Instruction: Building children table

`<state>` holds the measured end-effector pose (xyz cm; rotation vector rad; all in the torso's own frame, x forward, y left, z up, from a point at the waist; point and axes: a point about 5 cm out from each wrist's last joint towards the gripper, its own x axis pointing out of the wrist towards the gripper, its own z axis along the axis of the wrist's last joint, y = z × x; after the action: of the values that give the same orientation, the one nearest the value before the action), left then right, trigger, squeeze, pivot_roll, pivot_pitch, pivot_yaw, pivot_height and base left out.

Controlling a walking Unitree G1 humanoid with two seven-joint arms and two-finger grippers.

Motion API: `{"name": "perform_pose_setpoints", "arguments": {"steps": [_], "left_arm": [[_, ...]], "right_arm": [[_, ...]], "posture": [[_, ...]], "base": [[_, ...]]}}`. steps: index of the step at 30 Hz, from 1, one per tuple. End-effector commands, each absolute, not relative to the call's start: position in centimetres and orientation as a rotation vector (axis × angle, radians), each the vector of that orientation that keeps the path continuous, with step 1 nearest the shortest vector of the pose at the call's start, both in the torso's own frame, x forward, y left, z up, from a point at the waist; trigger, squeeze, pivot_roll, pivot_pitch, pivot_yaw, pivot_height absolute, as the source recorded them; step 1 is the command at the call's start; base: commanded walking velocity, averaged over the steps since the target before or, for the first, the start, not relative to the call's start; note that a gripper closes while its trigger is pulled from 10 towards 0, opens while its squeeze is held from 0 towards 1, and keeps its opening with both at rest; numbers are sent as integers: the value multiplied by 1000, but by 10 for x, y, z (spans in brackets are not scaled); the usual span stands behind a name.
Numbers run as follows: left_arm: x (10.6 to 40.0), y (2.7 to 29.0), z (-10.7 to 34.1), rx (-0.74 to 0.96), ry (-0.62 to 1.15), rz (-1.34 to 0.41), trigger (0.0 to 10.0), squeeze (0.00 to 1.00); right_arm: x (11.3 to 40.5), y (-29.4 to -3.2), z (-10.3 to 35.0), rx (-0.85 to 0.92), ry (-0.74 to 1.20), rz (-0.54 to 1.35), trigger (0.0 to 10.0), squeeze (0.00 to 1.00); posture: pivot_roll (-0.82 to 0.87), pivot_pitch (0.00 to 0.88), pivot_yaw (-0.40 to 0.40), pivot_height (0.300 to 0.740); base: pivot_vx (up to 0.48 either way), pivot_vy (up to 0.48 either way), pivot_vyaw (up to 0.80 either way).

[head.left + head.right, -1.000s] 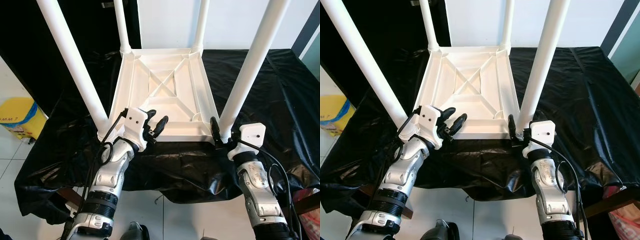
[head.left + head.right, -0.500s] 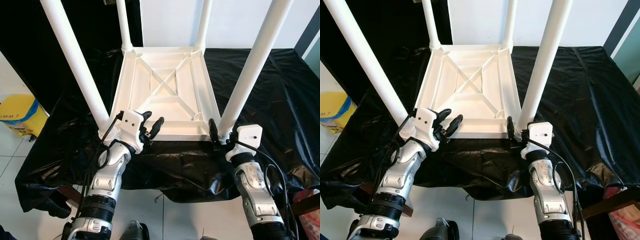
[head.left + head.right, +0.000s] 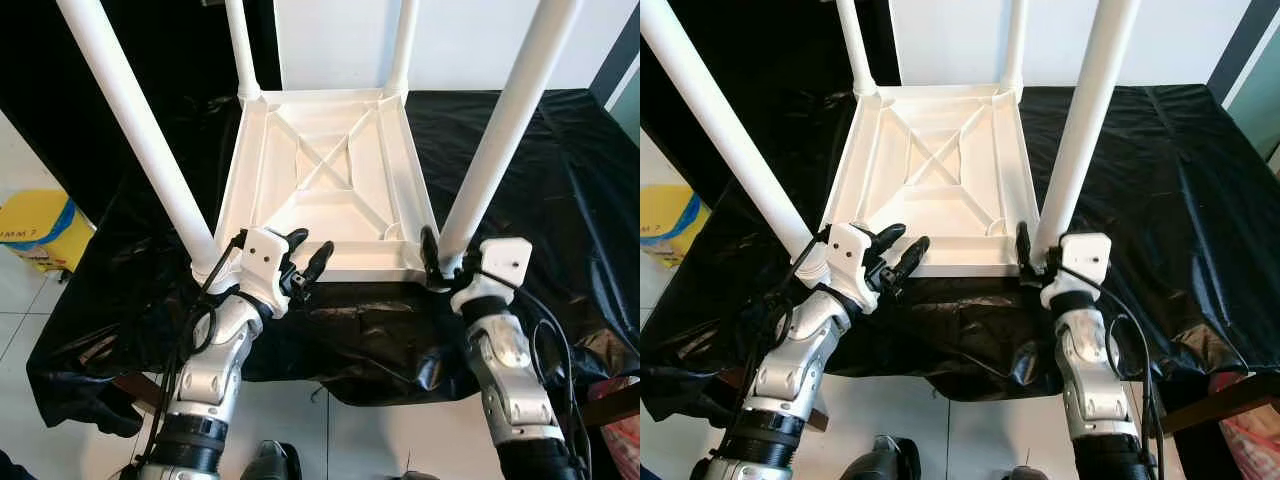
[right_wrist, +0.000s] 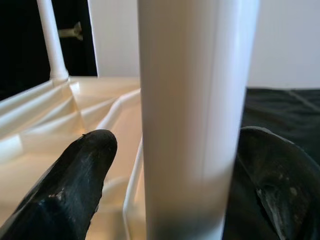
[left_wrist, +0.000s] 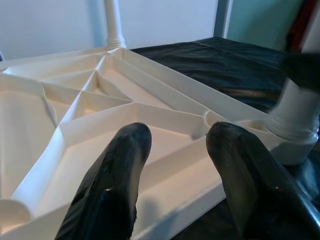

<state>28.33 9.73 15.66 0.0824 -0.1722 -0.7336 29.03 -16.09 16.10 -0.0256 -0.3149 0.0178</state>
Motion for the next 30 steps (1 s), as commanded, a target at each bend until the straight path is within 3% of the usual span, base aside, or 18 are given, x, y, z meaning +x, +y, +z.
{"name": "perform_pose_setpoints", "arguments": {"steps": [1,11,12,15,16,21,22,27,28,30], "left_arm": [[274,89,155,99,-151,-882,10000,0],[271,87,160,99,-149,-908,10000,0],[270,87,161,100,-144,-910,10000,0],[268,88,162,100,-138,-920,10000,0],[265,87,162,100,-131,-936,10000,0],[255,84,159,119,-100,-1023,10000,0],[252,84,157,127,-82,-1047,10000,0],[247,83,151,152,-39,-1080,10000,0],[246,83,149,166,-30,-1086,10000,0],[245,84,148,175,-22,-1084,10000,0]], "right_arm": [[294,-159,169,-33,-321,19,10000,0],[307,-153,190,-92,-349,17,10000,0],[307,-153,192,-99,-346,12,0,0],[307,-153,195,-96,-348,9,0,0],[306,-153,197,-95,-348,3,10000,0],[307,-154,202,-108,-352,-7,10000,0],[307,-154,203,-112,-352,-2,0,0],[305,-155,204,-120,-349,-1,0,0],[305,-155,204,-118,-339,0,10000,0],[305,-155,203,-119,-329,1,10000,0]], "posture": [[-52,111,49,740],[-49,111,46,740],[-48,115,45,740],[-47,118,46,740],[-48,121,46,740],[-50,124,44,740],[-51,126,43,740],[-53,129,42,740],[-53,131,40,740],[-53,133,39,740]], "base": [[0,0,0],[0,0,0],[0,0,0],[0,0,0],[0,0,0],[0,0,0],[0,0,0],[0,0,0],[0,0,0],[0,0,0]]}}
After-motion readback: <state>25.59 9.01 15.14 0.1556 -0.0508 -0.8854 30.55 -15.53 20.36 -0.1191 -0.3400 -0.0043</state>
